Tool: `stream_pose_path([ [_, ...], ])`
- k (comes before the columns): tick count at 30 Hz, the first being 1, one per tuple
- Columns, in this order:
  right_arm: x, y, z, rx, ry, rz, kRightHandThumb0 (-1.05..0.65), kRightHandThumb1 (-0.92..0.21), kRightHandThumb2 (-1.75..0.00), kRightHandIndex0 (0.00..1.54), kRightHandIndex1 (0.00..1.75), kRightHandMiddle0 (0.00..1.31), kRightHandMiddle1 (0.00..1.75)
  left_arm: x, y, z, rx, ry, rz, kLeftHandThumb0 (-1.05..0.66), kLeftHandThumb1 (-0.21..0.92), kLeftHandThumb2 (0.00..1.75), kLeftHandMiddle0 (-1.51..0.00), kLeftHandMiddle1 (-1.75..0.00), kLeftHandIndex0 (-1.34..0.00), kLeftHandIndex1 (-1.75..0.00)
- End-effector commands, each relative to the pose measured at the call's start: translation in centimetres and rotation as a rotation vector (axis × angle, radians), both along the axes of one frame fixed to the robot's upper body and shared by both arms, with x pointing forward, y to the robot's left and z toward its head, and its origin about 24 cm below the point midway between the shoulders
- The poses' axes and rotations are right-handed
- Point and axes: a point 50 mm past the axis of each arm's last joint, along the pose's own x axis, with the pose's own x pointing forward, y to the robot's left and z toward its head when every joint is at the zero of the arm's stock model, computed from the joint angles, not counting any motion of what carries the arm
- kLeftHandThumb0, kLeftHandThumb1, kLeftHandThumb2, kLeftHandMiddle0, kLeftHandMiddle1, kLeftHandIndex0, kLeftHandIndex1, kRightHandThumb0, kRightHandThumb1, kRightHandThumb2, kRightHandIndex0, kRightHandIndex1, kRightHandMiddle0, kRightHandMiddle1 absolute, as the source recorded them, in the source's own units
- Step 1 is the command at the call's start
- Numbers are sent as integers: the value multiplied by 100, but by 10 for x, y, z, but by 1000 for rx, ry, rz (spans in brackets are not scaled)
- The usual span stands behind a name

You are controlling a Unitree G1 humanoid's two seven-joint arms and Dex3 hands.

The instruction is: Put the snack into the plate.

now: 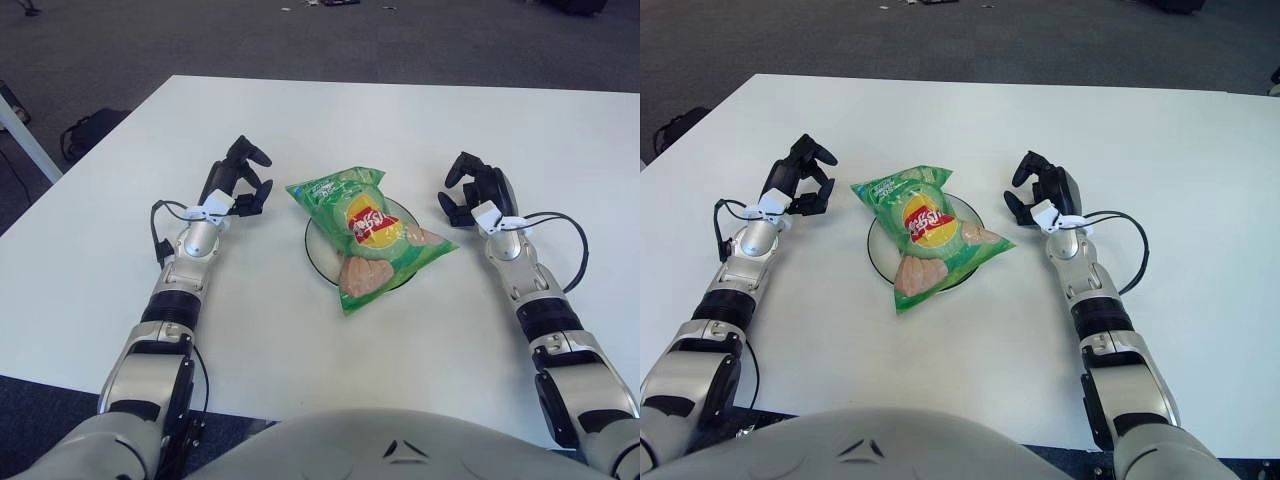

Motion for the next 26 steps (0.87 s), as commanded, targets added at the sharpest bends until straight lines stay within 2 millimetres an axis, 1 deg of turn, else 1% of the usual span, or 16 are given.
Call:
stream_pose_path([
  [1,-24,-7,-46,-21,217,-40,-52,-23,-142,128,175,69,175,-26,3,-48,-35,155,38,-39,63,92,-75,-175,-37,-175],
  [10,-25,-6,-47,41,238,-55,-52,-23,-142,128,175,68,175,-31,2,-50,-17,126,-11,-40,61,95,-76,-175,-39,-175],
  [14,-25,-5,-47,113,248,-68,-51,-24,-140,128,175,67,175,-32,2,-51,-46,136,-20,-40,58,98,-78,-175,-41,-175],
  [26,-24,-10,-45,220,287,-90,-50,-27,-138,126,175,65,175,-33,0,-55,-140,186,-18,-41,56,101,-79,-175,-43,-175],
])
